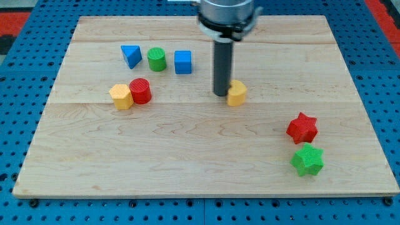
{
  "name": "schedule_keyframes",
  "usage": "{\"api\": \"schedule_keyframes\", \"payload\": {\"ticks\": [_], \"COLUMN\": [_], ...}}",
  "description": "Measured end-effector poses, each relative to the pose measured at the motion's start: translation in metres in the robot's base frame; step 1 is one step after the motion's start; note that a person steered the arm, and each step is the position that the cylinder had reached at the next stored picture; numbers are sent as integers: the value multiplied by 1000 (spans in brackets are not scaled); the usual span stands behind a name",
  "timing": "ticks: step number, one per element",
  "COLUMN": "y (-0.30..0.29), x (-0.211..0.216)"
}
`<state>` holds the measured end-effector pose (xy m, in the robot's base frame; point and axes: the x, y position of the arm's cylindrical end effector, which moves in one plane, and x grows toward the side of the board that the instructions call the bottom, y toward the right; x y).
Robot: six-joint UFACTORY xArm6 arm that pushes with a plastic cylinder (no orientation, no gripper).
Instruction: Place the yellow heart towards the to of the red star
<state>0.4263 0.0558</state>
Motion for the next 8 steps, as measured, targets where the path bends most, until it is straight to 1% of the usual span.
{"api": "schedule_keyframes", "payload": {"ticks": [1, 2, 3, 4, 8], "y": [18, 30, 59, 70, 78], "x": [15, 20, 20, 18, 18]}}
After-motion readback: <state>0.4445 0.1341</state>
